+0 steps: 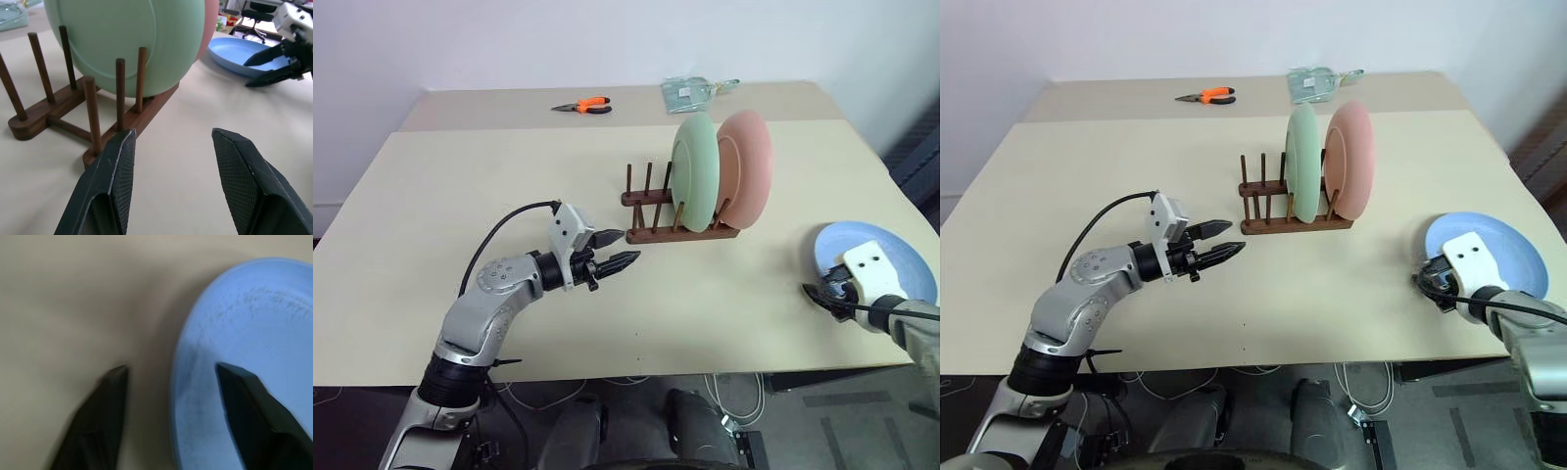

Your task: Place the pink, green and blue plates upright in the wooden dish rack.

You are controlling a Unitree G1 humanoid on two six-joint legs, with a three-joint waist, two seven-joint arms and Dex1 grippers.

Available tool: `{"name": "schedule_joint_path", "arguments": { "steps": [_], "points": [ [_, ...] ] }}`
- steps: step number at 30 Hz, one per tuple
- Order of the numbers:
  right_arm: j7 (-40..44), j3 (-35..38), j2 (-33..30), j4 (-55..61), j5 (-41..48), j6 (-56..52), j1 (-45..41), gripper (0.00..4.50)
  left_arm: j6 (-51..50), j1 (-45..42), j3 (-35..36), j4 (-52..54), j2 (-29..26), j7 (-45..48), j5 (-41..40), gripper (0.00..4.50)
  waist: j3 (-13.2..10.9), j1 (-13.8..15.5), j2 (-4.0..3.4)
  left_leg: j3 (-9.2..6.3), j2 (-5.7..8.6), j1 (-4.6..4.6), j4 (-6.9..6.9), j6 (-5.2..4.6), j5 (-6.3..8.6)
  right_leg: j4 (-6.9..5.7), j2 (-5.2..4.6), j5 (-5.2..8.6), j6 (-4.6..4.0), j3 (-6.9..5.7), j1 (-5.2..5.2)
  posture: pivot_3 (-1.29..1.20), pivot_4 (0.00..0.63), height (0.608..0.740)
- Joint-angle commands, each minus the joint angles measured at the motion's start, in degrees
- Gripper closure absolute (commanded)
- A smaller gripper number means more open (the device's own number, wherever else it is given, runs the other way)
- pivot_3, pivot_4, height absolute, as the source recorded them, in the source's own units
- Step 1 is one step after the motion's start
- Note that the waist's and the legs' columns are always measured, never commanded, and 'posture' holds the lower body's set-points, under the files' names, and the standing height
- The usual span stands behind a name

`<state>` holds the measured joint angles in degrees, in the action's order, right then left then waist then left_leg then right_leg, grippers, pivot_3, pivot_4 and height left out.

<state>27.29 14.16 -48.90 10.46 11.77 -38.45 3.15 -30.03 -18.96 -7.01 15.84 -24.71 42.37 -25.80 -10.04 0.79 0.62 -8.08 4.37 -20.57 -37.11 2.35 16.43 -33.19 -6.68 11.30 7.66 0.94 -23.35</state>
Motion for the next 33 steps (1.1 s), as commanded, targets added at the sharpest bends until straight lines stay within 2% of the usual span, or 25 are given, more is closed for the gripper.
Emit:
{"name": "schedule_joint_path", "arguments": {
  "steps": [1, 2, 7, 9, 12, 14, 17, 19, 21, 23, 25, 28, 33],
  "points": [
    [-0.8, 1.4, -0.2, -0.8, -1.7, 1.0, -2.2, 3.77, 0.2, -0.3, 1.5, 2.0, -0.2, 0.1, -0.8, 1.95, 0.0, 0.0, 0.01, 0.0, 0.0, 0.01, 0.0, 0.0, 0.0, 0.01, 0.0, 0.0, 0.0, 0.0, 0.02, 0.0, 0.15, 0.74],
    [-0.9, 1.5, -0.6, -0.4, -2.1, 1.6, -3.0, 4.36, 0.2, -0.2, 1.5, 2.1, -0.3, 0.0, -0.8, 1.95, 0.0, -0.1, 0.01, 0.0, 0.0, 0.0, 0.0, -0.01, 0.01, 0.01, 0.0, 0.0, 0.0, 0.0, 0.01, 0.0, 0.15, 0.74],
    [-1.6, 2.7, -2.4, 2.2, -4.7, 8.0, -9.9, 4.44, 0.1, 0.7, 2.4, 2.1, -0.8, -0.5, -0.7, 1.95, 0.0, -0.4, -0.04, 0.08, -0.03, 0.1, 0.09, -0.03, 0.02, -0.02, 0.02, 0.0, 0.01, 0.06, -0.02, 0.0, 0.15, 0.74],
    [-2.6, 3.4, -2.8, 3.1, -5.0, 10.9, -16.4, 4.44, 0.2, 1.2, 3.1, 1.7, -1.5, -0.4, -0.5, 1.95, -0.1, -0.6, -0.08, 0.11, -0.03, 0.08, 0.09, -0.02, 0.02, -0.02, 0.03, 0.0, 0.02, 0.09, -0.05, 0.0, 0.15, 0.74],
    [-2.0, 3.6, 1.4, 7.5, 4.3, 9.5, -34.8, 4.44, 0.6, 2.1, 4.0, 1.1, -2.8, 0.1, -0.1, 1.95, -0.3, -1.6, -0.43, 0.19, -0.04, 0.08, 0.08, -0.03, 0.02, -0.03, 0.02, -0.02, 0.0, 0.17, -0.1, 0.0, 0.15, 0.74],
    [-2.1, 3.4, 6.7, 9.8, 13.0, 5.0, -45.4, 4.44, 1.2, 2.8, 3.7, 0.8, -3.2, 0.2, 0.6, 1.95, -0.3, -1.7, -0.41, 0.17, -0.11, 0.14, 0.18, -0.03, 0.02, -0.06, 0.07, -0.02, 0.02, 0.15, -0.1, 0.0, 0.15, 0.74],
    [-3.9, 4.1, 15.1, 11.9, 26.4, -2.0, -55.0, 4.44, 1.4, 3.5, 3.5, 0.7, -2.8, -0.2, 0.9, 1.95, -0.1, -1.2, 0.04, -0.16, -0.29, 0.13, 0.34, -0.02, 0.03, -0.05, 0.28, -0.22, -0.03, -0.04, -0.11, 0.0, 0.15, 0.74],
    [-5.2, 4.4, 18.6, 13.1, 32.9, -5.6, -57.5, 4.44, 1.4, 3.7, 3.6, 0.8, -2.5, -0.4, 1.0, 1.95, 0.0, -0.6, 0.16, -0.25, -0.24, 0.06, 0.34, -0.01, 0.03, 0.0, 0.25, -0.22, -0.05, -0.11, -0.1, 0.0, 0.15, 0.74],
    [-10.9, 3.3, 27.7, 12.0, 44.9, -9.9, -60.2, 4.44, 1.7, 4.1, 3.9, 0.5, -2.2, -0.8, 1.1, 1.95, 0.0, -0.4, 0.14, -0.14, -0.16, -0.01, 0.26, -0.03, 0.04, 0.08, 0.09, -0.22, -0.07, 0.0, -0.11, 0.0, 0.15, 0.74],
    [-17.1, 2.0, 35.8, 10.3, 51.2, -11.8, -60.9, 4.44, 1.9, 4.6, 4.3, 0.4, -2.2, -1.0, 1.3, 1.95, -0.1, -0.6, 0.04, -0.06, -0.18, 0.05, 0.25, -0.08, 0.07, 0.04, 0.01, -0.16, -0.23, 0.23, -0.2, 0.0, 0.15, 0.74],
    [-23.1, 1.4, 40.8, 8.1, 53.3, -13.2, -60.0, 4.44, 2.1, 5.1, 4.9, 0.5, -2.3, -1.4, 1.5, 1.95, -0.1, -0.8, 0.04, -0.04, -0.16, 0.04, 0.25, -0.08, 0.07, -0.1, 0.07, -0.17, -0.23, 0.24, -0.32, 0.0, 0.15, 0.74],
    [-31.0, 1.6, 45.5, 5.2, 57.8, -14.4, -57.8, 4.44, 1.9, 6.0, 5.5, 1.3, -2.4, -1.9, 1.4, 1.95, -0.1, -0.5, 0.03, -0.04, -0.14, 0.01, 0.28, -0.06, 0.06, -0.21, 0.15, -0.2, -0.2, 0.19, -0.4, 0.0, 0.15, 0.74],
    [-36.1, 0.2, 46.7, 4.3, 58.3, -14.5, -54.3, 4.44, 1.7, 7.6, 5.8, 3.0, -2.5, -2.5, 1.2, 1.95, -0.1, -0.6, -0.01, 0.08, -0.1, 0.0, 0.29, -0.05, 0.06, -0.19, 0.16, -0.22, -0.18, 0.21, -0.41, 0.0, 0.15, 0.74]
  ]
}}
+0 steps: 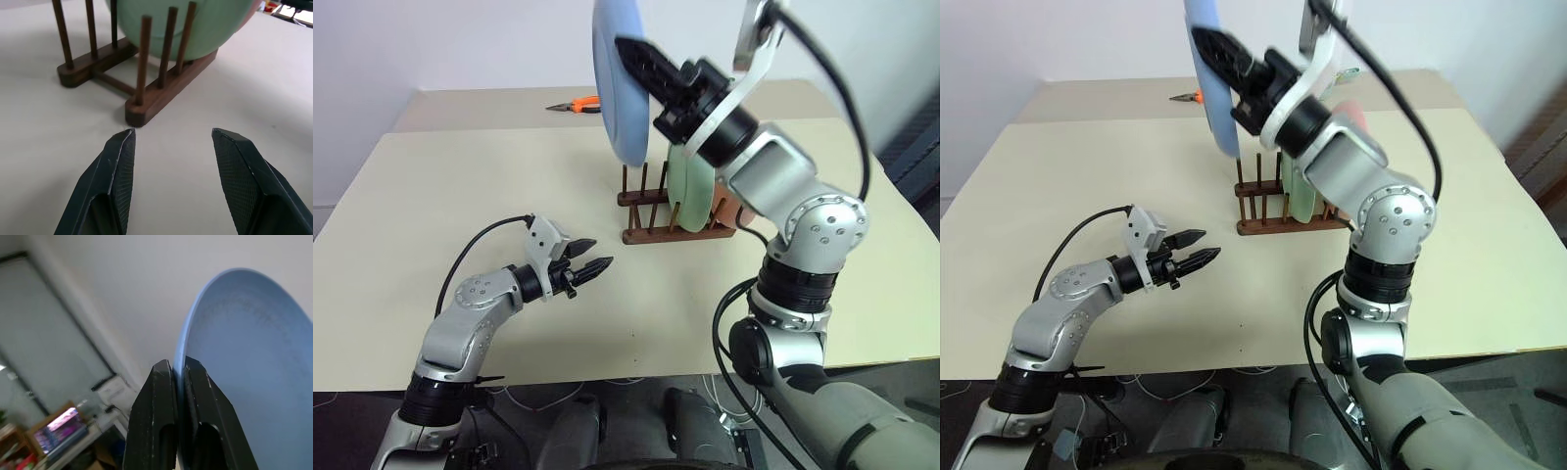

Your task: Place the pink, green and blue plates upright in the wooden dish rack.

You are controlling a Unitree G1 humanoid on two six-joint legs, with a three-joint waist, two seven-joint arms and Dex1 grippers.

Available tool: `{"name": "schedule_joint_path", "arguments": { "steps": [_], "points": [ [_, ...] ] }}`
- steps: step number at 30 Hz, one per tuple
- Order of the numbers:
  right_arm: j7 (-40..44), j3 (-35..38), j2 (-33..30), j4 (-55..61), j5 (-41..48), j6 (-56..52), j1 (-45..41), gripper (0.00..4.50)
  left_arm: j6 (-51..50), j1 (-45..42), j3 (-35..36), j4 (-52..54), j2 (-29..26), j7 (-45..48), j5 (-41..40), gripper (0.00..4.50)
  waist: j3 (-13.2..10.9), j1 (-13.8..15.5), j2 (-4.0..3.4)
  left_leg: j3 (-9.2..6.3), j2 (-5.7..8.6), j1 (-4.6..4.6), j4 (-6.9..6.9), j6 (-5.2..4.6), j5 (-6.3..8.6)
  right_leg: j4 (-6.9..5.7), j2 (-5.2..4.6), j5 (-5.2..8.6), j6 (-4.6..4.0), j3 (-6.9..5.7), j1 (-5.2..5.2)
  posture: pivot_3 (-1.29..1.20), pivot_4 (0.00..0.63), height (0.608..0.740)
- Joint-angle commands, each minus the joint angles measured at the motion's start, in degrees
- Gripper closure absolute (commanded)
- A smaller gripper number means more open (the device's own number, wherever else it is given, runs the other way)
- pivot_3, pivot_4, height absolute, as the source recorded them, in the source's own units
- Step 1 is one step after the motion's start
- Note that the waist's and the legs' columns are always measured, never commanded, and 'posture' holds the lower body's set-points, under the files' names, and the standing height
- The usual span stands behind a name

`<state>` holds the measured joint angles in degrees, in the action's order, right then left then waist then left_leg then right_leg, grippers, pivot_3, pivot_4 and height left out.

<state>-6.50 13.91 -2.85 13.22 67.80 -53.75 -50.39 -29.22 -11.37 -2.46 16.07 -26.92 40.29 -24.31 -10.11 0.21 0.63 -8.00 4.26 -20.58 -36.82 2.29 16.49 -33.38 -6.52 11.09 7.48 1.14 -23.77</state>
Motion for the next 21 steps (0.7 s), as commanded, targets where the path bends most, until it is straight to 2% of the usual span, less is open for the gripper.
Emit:
{"name": "schedule_joint_path", "arguments": {
  "steps": [1, 9, 12, 14, 16, 19, 21],
  "points": [
    [-3.2, 0.9, 0.7, 1.1, 3.1, 0.9, -0.5, 4.44, 0.9, 0.1, 1.2, 2.8, -0.2, -0.5, -0.3, 1.95, 0.0, -0.3, -0.02, 0.01, 0.0, -0.01, 0.0, 0.0, 0.0, -0.01, 0.01, 0.0, 0.0, 0.0, -0.03, 0.0, 0.15, 0.74],
    [-10.1, 1.2, 1.6, -3.7, 5.9, 0.5, 2.6, 4.44, 0.8, -0.7, 0.6, 2.5, 0.2, -0.8, -0.3, 1.95, 0.0, -1.3, -0.02, 0.03, -0.08, 0.09, 0.19, -0.01, 0.0, -0.03, 0.09, -0.05, 0.08, 0.0, -0.06, 0.0, 0.15, 0.74],
    [-9.8, 0.6, 0.9, -4.6, 4.3, 1.4, 2.3, 3.5, 0.9, -0.7, 0.3, 2.4, 0.3, -0.8, -0.1, 1.95, 0.0, -1.3, -0.03, 0.08, -0.08, 0.07, 0.19, -0.01, 0.0, -0.03, 0.09, -0.05, 0.08, 0.02, -0.11, 0.0, 0.15, 0.74],
    [-8.0, -0.3, -0.4, -4.3, 1.1, 2.9, 1.6, 2.47, 0.9, -0.7, 0.2, 2.4, 0.3, -0.8, -0.1, 1.95, 0.0, -1.3, -0.03, 0.08, -0.08, 0.07, 0.23, -0.01, -0.01, -0.01, 0.09, -0.05, 0.08, 0.02, -0.12, 0.0, 0.15, 0.74],
    [-2.6, -4.4, -5.2, -1.5, -6.1, 5.0, 0.4, 1.58, 0.8, -0.7, 0.2, 2.5, 0.3, -0.9, -0.1, 1.95, 0.0, -1.2, -0.04, 0.1, -0.08, 0.07, 0.23, -0.01, -0.01, 0.01, 0.09, -0.05, 0.09, 0.02, -0.11, 0.0, 0.15, 0.74],
    [9.2, -12.0, -15.7, 4.6, -18.0, 10.1, -0.5, 1.58, 0.7, -0.6, 0.1, 2.6, 0.3, -0.9, 0.0, 1.95, 0.0, -1.0, -0.04, 0.13, -0.05, 0.02, 0.21, -0.01, -0.01, 0.05, 0.08, -0.04, 0.1, 0.01, -0.11, 0.0, 0.15, 0.74],
    [17.2, -12.5, -22.3, 8.8, -21.3, 13.6, 0.6, 1.58, 0.6, -0.5, 0.2, 2.7, 0.1, -1.0, 0.0, 1.95, 0.0, -1.1, -0.02, 0.13, -0.05, 0.01, 0.23, -0.01, -0.01, 0.11, 0.08, -0.02, 0.14, 0.0, -0.09, 0.0, 0.15, 0.74]
  ]
}}
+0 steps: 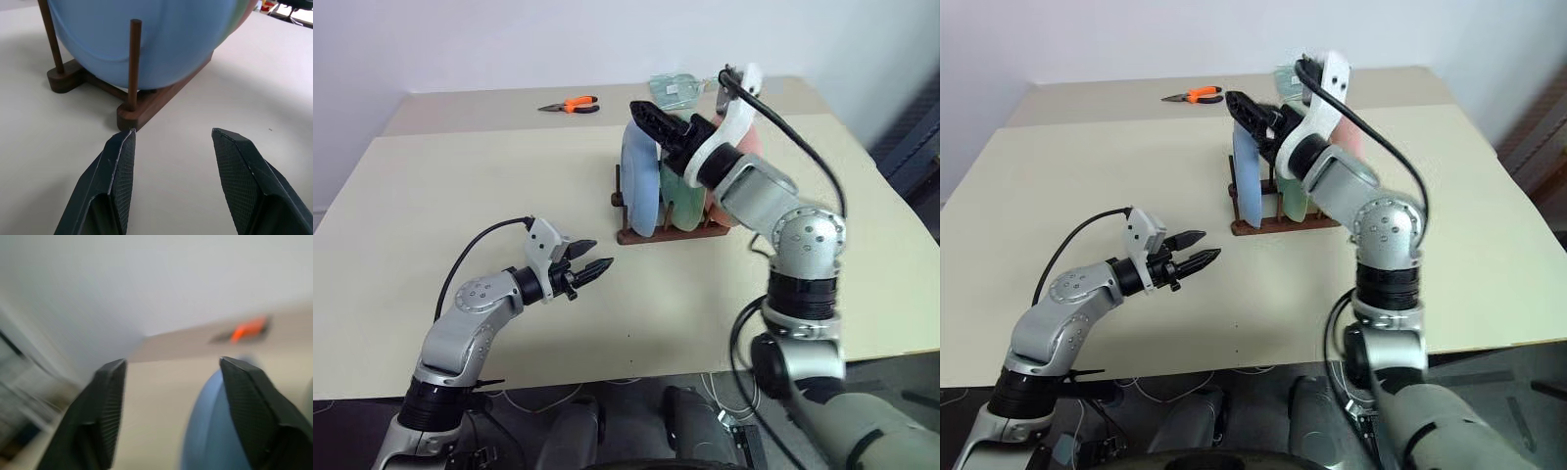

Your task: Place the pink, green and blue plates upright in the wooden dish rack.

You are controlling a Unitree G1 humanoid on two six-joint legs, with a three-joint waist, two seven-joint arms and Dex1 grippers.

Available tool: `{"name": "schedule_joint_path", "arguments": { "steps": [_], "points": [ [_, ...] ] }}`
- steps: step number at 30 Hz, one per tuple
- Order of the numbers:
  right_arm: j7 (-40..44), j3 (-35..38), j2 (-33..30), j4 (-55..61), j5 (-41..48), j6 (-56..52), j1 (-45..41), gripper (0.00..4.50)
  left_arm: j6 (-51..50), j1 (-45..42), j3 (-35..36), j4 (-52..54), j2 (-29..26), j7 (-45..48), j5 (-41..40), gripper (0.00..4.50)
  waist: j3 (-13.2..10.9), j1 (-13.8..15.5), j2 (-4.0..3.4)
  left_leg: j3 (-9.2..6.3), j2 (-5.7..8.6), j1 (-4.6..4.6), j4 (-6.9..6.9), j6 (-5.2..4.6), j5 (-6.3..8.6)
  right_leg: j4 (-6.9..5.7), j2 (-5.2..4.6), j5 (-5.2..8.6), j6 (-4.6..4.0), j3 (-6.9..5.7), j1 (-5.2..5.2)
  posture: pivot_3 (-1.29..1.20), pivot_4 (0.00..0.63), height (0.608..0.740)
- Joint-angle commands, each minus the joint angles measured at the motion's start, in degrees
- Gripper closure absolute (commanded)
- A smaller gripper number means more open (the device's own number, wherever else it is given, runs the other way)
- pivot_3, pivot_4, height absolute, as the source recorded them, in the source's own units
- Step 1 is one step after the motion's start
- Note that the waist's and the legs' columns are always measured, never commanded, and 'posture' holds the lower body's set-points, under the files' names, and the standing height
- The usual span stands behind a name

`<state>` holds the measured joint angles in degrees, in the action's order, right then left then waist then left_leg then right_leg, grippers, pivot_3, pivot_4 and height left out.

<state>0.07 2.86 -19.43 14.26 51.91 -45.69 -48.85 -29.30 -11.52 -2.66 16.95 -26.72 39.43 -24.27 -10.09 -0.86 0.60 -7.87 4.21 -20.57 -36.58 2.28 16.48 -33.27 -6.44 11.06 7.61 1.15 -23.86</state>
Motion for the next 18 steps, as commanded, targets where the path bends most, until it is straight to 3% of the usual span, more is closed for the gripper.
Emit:
{"name": "schedule_joint_path", "arguments": {
  "steps": [1, 5, 10, 14, 18],
  "points": [
    [14.0, -0.5, -8.6, 9.3, -6.1, 6.8, 0.3, 1.58, 0.7, -0.4, 0.4, 1.8, -0.1, -0.1, 0.0, 1.95, 0.0, -0.1, 0.04, 0.0, -0.01, 0.0, 0.03, 0.0, 0.0, 0.04, 0.0, 0.12, 0.2, 0.0, 0.01, 0.0, 0.15, 0.74],
    [26.5, 12.3, -19.5, 12.8, 1.8, 5.4, 12.4, 1.58, 1.4, -0.6, 0.9, 0.7, -0.2, -0.9, 1.0, 1.95, 0.1, 0.5, 0.28, -0.12, -0.05, 0.09, 0.1, 0.0, 0.01, 0.19, -0.01, 0.17, 0.26, -0.08, 0.24, 0.0, 0.15, 0.74],
    [40.6, 27.1, -31.6, 10.8, -3.5, 6.4, 39.2, 1.58, 4.4, -0.2, 3.7, -3.2, -2.7, -1.2, 3.4, 1.95, 0.1, 1.5, 0.31, 0.0, 0.01, 0.09, -0.02, -0.09, 0.06, 0.27, -0.2, 0.3, 0.12, -0.06, 0.37, 0.0, 0.15, 0.74],
    [43.0, 24.9, -32.8, 3.7, -15.3, 13.7, 50.8, 1.58, 9.0, 0.7, 6.7, -8.8, -5.6, -1.7, 6.5, 1.95, 0.1, 1.1, 0.23, 0.26, -0.07, 0.2, -0.03, -0.09, 0.06, 0.17, -0.19, 0.27, 0.06, 0.01, 0.3, 0.0, 0.15, 0.74],
    [40.2, 19.0, -30.3, -7.0, -25.6, 22.1, 49.1, 1.58, 12.4, 2.4, 9.8, -11.3, -7.7, -1.6, 7.5, 1.95, 0.1, 0.2, 0.21, 0.36, -0.14, 0.25, -0.03, -0.07, 0.07, 0.17, -0.21, 0.26, 0.0, -0.03, 0.29, 0.0, 0.15, 0.74]
  ]
}}
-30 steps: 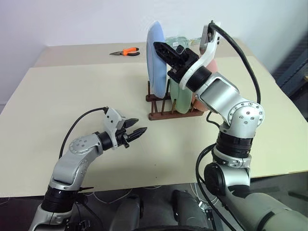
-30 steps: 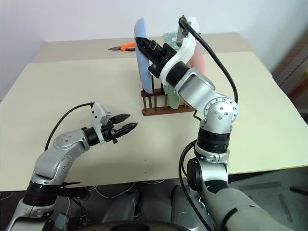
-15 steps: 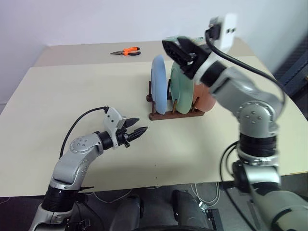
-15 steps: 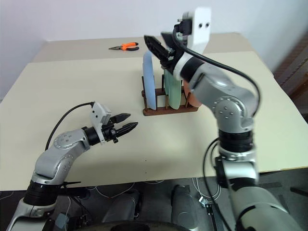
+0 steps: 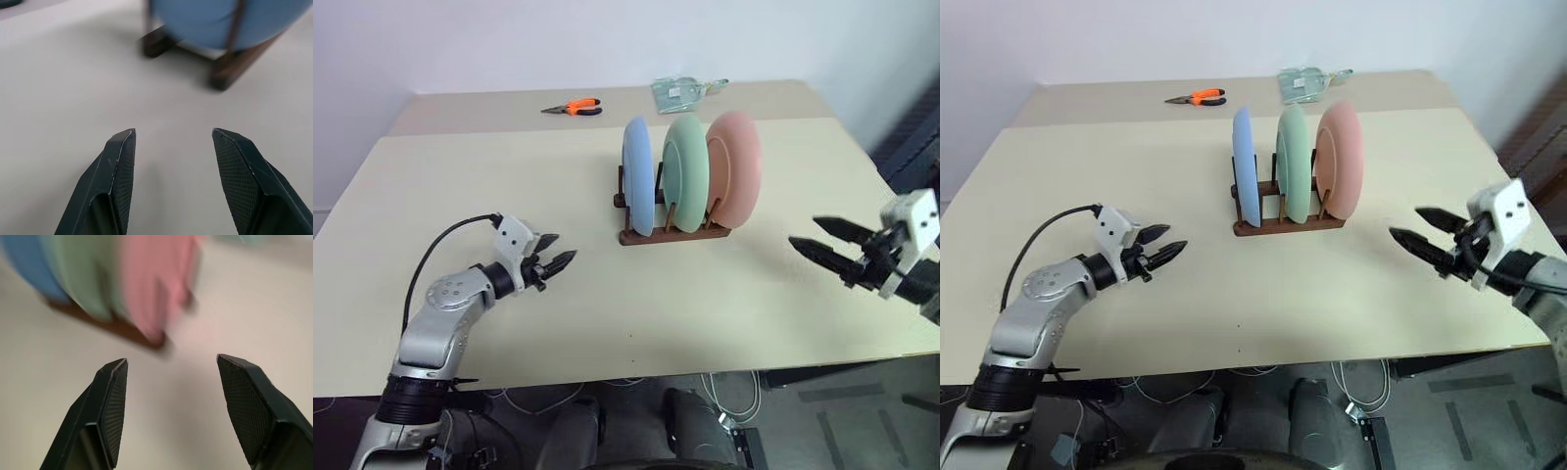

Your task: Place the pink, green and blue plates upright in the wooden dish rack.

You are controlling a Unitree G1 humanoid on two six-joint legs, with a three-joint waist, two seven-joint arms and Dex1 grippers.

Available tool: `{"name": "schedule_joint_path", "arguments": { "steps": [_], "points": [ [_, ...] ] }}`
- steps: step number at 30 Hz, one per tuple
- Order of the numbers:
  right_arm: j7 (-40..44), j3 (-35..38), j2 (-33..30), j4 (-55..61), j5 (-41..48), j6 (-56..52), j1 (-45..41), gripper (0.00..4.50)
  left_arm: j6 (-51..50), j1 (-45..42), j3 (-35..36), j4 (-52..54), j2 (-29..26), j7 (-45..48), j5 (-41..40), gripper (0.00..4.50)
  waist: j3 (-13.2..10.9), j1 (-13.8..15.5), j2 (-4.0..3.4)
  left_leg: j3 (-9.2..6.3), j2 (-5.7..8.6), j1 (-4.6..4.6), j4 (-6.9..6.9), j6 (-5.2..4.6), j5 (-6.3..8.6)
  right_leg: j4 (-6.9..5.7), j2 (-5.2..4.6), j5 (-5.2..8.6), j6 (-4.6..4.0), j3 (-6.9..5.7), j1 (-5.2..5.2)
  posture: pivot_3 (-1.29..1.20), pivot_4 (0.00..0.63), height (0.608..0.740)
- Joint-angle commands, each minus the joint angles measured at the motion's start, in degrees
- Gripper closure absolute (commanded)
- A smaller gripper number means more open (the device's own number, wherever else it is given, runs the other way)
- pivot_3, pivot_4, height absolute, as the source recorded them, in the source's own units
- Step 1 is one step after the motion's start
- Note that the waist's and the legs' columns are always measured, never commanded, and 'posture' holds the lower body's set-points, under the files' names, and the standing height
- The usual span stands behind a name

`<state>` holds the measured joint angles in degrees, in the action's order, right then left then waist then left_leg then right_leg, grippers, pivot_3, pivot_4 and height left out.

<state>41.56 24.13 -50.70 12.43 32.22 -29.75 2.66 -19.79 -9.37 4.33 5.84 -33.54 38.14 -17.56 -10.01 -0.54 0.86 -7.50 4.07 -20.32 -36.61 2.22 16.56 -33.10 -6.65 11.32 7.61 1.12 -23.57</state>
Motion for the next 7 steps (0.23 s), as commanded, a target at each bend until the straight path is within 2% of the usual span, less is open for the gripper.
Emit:
{"name": "schedule_joint_path", "arguments": {
  "steps": [1, 7],
  "points": [
    [-1.3, -2.7, 1.8, -6.9, -6.5, 7.4, -3.5, 1.58, 3.4, 0.9, 3.1, -0.3, -1.1, -0.4, 1.1, 1.95, -0.1, -0.1, -0.08, 0.0, 0.02, -0.03, 0.0, 0.0, 0.0, 0.0, -0.05, 0.0, 0.0, 0.0, -0.04, 0.0, 0.15, 0.74],
    [2.0, -3.8, 4.6, -9.6, -7.0, 12.7, -6.7, 1.58, 3.9, 4.9, 4.0, 1.7, -0.9, -2.4, 2.8, 1.95, -0.1, 0.0, -0.09, -0.04, 0.08, -0.08, 0.02, -0.01, 0.0, 0.02, -0.14, -0.03, 0.07, 0.02, -0.08, 0.0, 0.15, 0.74]
  ]
}}
